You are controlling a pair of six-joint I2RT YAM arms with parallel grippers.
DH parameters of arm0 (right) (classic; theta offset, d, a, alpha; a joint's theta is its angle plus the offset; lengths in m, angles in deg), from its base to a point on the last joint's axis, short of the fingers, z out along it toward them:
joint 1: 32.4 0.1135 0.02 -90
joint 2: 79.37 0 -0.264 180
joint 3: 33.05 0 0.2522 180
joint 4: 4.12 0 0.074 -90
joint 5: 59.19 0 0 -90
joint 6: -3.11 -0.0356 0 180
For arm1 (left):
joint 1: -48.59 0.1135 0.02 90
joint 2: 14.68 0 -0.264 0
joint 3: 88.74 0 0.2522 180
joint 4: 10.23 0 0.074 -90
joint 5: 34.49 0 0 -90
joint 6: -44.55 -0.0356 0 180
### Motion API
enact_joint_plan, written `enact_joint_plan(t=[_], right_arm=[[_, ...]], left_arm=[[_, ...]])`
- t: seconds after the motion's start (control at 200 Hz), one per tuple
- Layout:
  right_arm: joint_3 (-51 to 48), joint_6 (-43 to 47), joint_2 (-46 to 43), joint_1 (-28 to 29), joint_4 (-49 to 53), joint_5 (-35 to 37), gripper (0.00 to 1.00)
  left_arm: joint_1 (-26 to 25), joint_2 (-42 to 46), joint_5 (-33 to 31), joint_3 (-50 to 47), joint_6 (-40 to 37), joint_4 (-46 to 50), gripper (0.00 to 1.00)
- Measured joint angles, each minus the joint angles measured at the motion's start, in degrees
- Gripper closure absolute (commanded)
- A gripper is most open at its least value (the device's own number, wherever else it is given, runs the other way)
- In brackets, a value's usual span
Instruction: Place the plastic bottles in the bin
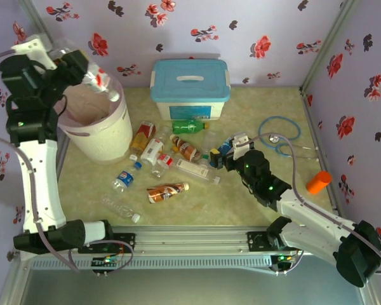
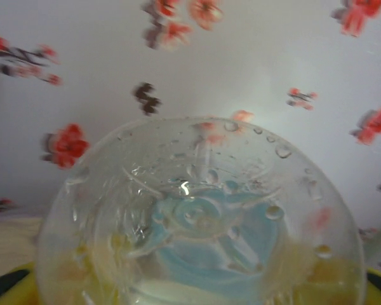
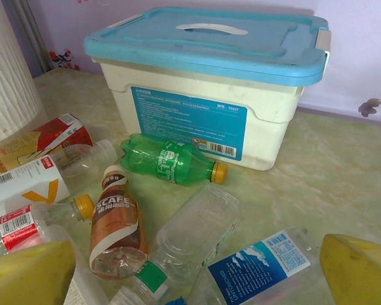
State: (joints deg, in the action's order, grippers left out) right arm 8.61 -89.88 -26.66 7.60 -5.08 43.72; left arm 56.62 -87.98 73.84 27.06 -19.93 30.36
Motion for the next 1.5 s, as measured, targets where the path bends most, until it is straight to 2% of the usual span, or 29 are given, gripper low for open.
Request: enact_joint_plan(t=[0.11, 0.265, 0.475, 0.6, 0.845, 0.99, 1.245, 1.5], right_arm=[[0.00, 0.02, -0.04, 0.00, -0.33, -0.22, 0.01], [0.00, 0.00, -0.02, 0.00, -0.33, -0.22, 0.01], [0.00, 0.00, -0.02, 0.00, -0.11, -1.14, 0.03], [0.09, 0.07, 0.09, 0.00, 1.49, -1.05, 0.03], [1.07, 1.68, 2.49, -0.02, 4.00, -0.85, 0.01], [2.56, 3.06, 3.26, 0.00, 5.68, -0.85, 0.01], [3.28, 3.50, 3.58, 0.00, 5.79, -0.81, 0.01], [4.39, 4.15, 4.98, -0.02, 8.28, -0.20, 0.01]], left_arm=[[2.93, -1.31, -4.63, 3.85, -4.26, 5.07, 0.69], [2.97, -9.03, -8.13, 13.92, -10.80, 11.69, 0.70], [2.71, -19.91, -10.73, 17.53, -16.26, 18.78, 0.76], [1.51, -24.52, -11.32, 17.57, -18.23, 22.45, 0.82], [-3.34, -26.80, -11.52, 17.57, -20.98, 27.52, 0.85], [-4.11, -28.85, -11.50, 17.46, -22.62, 29.83, 0.87], [-4.00, -29.97, -12.15, 10.97, -24.70, 30.32, 0.87], [-4.00, -33.14, -12.33, 8.76, -24.87, 30.10, 0.80]])
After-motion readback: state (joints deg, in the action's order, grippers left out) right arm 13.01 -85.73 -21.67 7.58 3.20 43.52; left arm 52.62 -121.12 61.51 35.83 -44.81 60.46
